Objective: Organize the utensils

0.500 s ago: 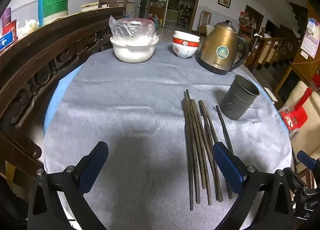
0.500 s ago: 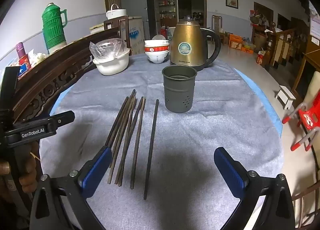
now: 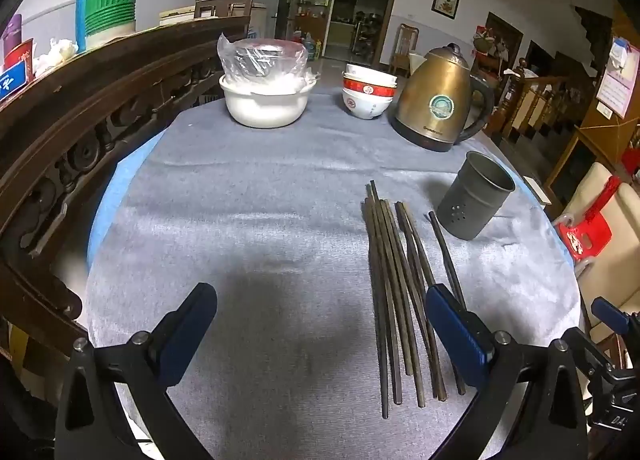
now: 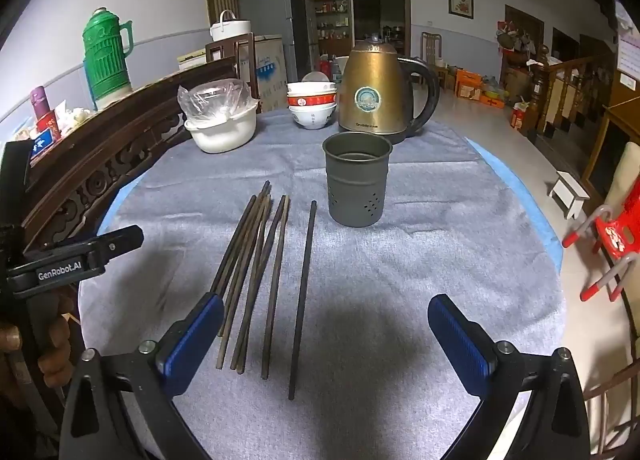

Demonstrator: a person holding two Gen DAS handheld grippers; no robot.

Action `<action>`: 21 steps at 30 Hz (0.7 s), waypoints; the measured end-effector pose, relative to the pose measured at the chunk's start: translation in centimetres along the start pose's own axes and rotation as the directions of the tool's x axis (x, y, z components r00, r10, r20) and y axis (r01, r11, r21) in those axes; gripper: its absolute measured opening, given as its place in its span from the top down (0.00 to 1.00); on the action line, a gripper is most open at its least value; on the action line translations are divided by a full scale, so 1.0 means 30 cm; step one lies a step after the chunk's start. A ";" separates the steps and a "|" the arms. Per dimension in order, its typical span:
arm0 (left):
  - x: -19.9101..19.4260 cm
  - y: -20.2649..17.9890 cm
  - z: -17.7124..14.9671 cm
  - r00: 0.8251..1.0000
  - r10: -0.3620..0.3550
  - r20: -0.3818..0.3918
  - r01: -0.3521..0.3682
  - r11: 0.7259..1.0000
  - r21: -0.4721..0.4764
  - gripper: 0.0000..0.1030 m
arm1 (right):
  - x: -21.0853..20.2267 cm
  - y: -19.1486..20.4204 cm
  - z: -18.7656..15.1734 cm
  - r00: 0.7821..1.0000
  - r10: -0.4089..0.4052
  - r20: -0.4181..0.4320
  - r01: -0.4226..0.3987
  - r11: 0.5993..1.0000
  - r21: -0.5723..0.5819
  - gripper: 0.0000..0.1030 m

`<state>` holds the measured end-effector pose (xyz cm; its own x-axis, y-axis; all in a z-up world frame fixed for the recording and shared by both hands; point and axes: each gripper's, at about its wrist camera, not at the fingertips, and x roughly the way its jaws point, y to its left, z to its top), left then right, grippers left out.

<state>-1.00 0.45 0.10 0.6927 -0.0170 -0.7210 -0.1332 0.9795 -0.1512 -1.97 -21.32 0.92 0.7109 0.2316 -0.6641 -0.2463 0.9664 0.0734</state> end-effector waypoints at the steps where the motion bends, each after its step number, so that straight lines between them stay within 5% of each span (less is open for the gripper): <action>1: 0.000 -0.001 0.000 1.000 -0.002 -0.001 0.002 1.000 0.002 0.00 | 0.001 -0.001 0.001 1.000 0.001 -0.001 -0.001 1.000 0.002 0.00; 21: 0.003 0.000 -0.009 1.000 -0.011 -0.005 0.011 1.000 0.006 0.00 | -0.008 -0.015 -0.001 1.000 0.016 0.007 -0.017 1.000 0.018 0.00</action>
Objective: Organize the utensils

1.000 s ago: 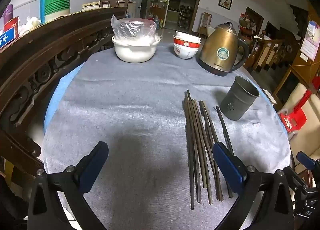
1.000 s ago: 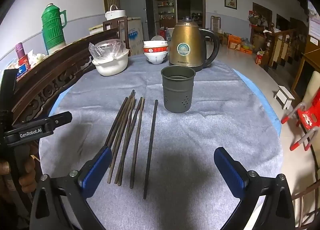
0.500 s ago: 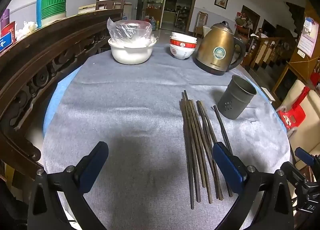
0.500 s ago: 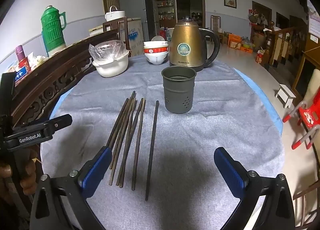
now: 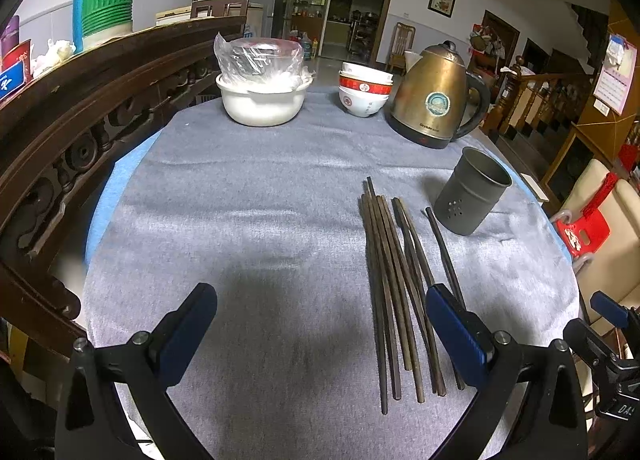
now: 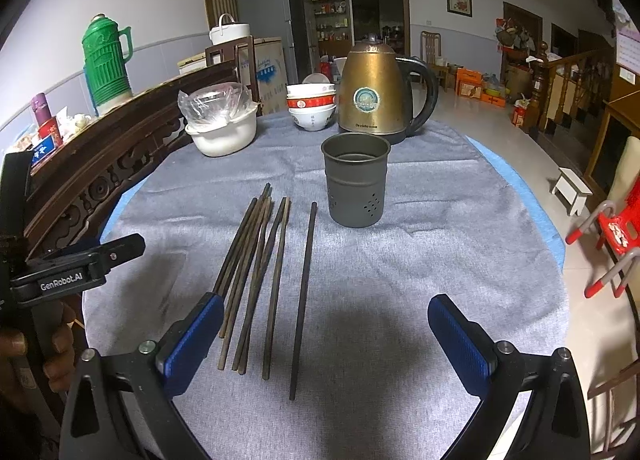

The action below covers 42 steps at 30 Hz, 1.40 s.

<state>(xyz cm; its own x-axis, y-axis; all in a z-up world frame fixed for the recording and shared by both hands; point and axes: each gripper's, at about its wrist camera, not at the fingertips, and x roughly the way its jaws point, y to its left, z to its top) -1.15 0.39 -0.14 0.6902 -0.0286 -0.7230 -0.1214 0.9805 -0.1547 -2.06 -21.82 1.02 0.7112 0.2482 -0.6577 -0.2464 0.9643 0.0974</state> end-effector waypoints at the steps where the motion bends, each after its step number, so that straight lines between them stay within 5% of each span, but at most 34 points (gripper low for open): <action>1: -0.002 0.002 0.001 1.000 -0.001 0.000 0.001 1.000 -0.001 0.00 | -0.001 0.000 0.000 1.000 0.001 0.000 -0.001 1.000 0.000 0.00; 32: 0.048 0.027 -0.030 0.998 0.026 -0.053 -0.028 0.999 -0.025 0.00 | 0.034 -0.022 -0.025 0.999 0.025 -0.031 -0.024 0.999 0.027 0.00; 42: 0.092 0.029 -0.056 0.993 -0.016 -0.114 0.013 1.000 -0.027 0.00 | 0.059 -0.039 -0.044 0.998 0.019 -0.064 -0.018 0.999 0.030 0.00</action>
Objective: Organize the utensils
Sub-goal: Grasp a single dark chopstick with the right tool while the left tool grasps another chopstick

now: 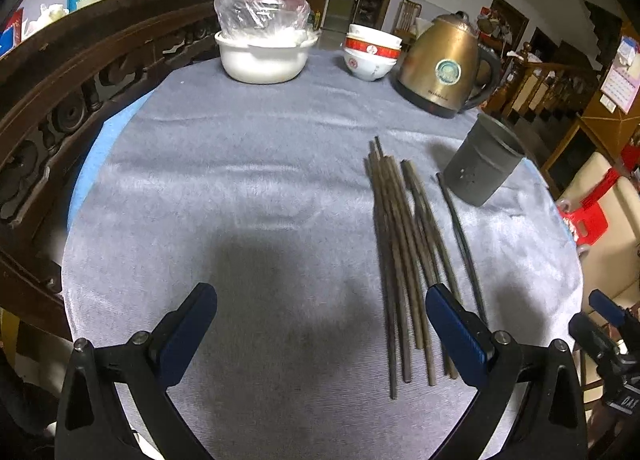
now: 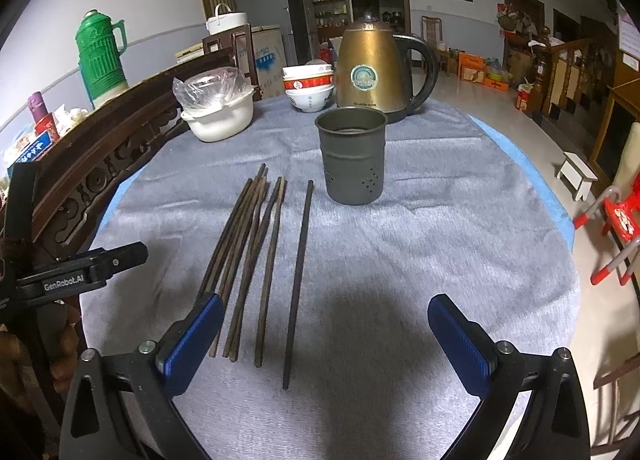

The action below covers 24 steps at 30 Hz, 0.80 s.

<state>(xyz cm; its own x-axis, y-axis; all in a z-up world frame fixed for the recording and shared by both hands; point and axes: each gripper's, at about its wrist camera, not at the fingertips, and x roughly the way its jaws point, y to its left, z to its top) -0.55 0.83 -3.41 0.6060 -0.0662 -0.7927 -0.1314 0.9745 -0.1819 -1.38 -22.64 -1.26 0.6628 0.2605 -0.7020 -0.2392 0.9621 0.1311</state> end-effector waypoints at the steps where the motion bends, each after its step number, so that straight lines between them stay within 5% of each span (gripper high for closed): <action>1: 0.005 0.001 -0.004 1.000 0.001 -0.002 -0.001 1.000 0.004 0.00 | 0.006 -0.004 0.000 1.000 0.002 -0.007 -0.002 1.000 0.004 0.00; 10: 0.023 0.036 -0.026 1.000 -0.028 -0.008 0.028 1.000 -0.011 0.00 | 0.177 -0.029 0.055 0.985 0.055 -0.163 -0.050 0.998 0.035 0.01; 11: 0.027 0.043 -0.029 0.999 -0.032 -0.011 0.031 0.999 -0.017 0.00 | 0.212 -0.034 0.067 0.981 0.056 -0.184 -0.049 0.998 0.042 0.05; 13: 0.031 0.052 -0.033 0.999 -0.036 -0.010 0.036 0.999 -0.022 0.00 | 0.272 -0.046 0.087 0.971 0.068 -0.228 -0.054 0.996 0.067 0.29; 20: 0.042 0.076 -0.037 0.999 -0.032 -0.008 0.032 0.999 -0.025 0.00 | 0.439 -0.029 0.189 0.946 0.084 -0.312 -0.054 0.993 0.103 0.38; 22: 0.047 0.079 -0.034 0.999 -0.030 -0.011 0.030 0.999 -0.024 0.01 | 0.476 -0.013 0.212 0.938 0.069 -0.339 -0.039 0.995 0.094 0.62; 24: 0.048 0.083 -0.033 0.999 -0.029 -0.013 0.029 0.999 -0.022 0.03 | 0.511 -0.007 0.223 0.929 0.066 -0.364 -0.032 0.995 0.097 0.65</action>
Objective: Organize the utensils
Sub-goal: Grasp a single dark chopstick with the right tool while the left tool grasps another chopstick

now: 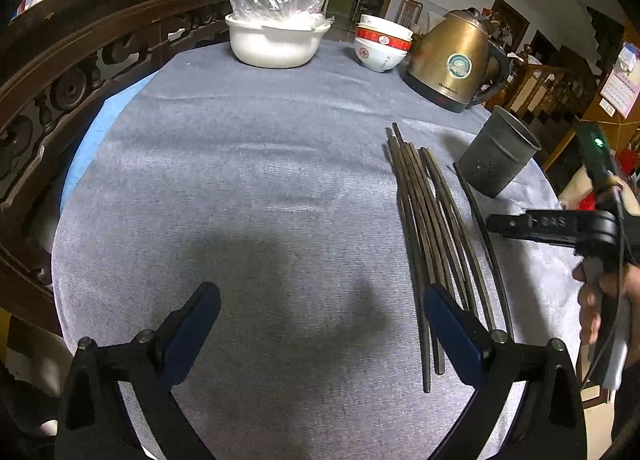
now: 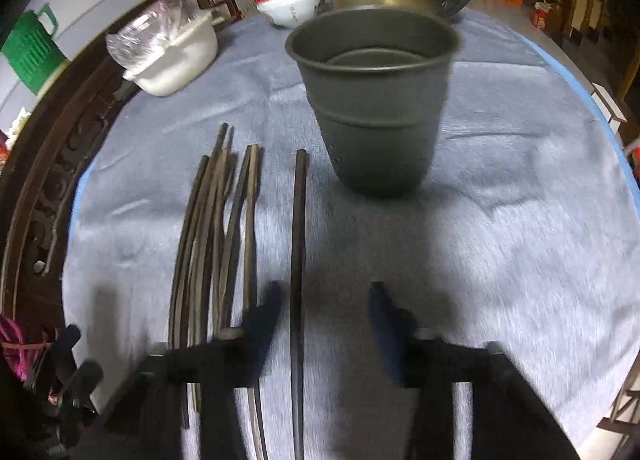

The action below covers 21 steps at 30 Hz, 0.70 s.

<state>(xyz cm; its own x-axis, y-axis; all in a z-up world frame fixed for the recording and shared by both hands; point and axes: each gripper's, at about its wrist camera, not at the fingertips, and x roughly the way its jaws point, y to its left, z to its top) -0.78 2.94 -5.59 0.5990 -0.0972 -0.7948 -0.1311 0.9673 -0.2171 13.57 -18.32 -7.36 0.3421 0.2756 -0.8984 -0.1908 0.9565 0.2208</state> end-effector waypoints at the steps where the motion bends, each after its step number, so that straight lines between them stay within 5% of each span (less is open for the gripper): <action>1: 0.003 0.003 0.003 1.000 0.002 -0.005 -0.003 1.000 -0.001 0.04 | 0.014 0.006 0.007 1.000 -0.008 -0.011 0.008 1.000 -0.001 0.65; 5: 0.017 0.019 0.015 1.000 -0.009 -0.023 0.009 1.000 -0.029 0.09 | 0.037 0.034 0.017 0.999 -0.034 -0.029 0.033 0.999 -0.029 0.72; 9: 0.046 0.005 0.043 0.998 -0.015 -0.065 0.013 0.999 -0.038 0.18 | 0.037 0.037 0.008 0.998 -0.042 -0.044 0.040 0.998 -0.057 0.91; 16: 0.124 -0.064 0.155 0.988 -0.020 -0.156 0.017 1.000 -0.021 0.29 | 0.008 -0.006 -0.035 0.997 -0.067 -0.043 0.060 0.989 -0.137 0.92; 21: 0.232 -0.145 0.225 0.961 -0.010 -0.277 0.013 1.000 0.008 0.39 | 0.010 -0.015 -0.040 0.999 -0.038 -0.032 0.033 0.988 -0.148 0.91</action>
<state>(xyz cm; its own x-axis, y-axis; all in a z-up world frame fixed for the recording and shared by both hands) 9.29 -0.36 -6.34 0.3576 -0.1684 -0.9186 -0.1172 0.9677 -0.2231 12.66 -18.78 -8.19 0.3195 0.2357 -0.9178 -0.3135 0.9403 0.1323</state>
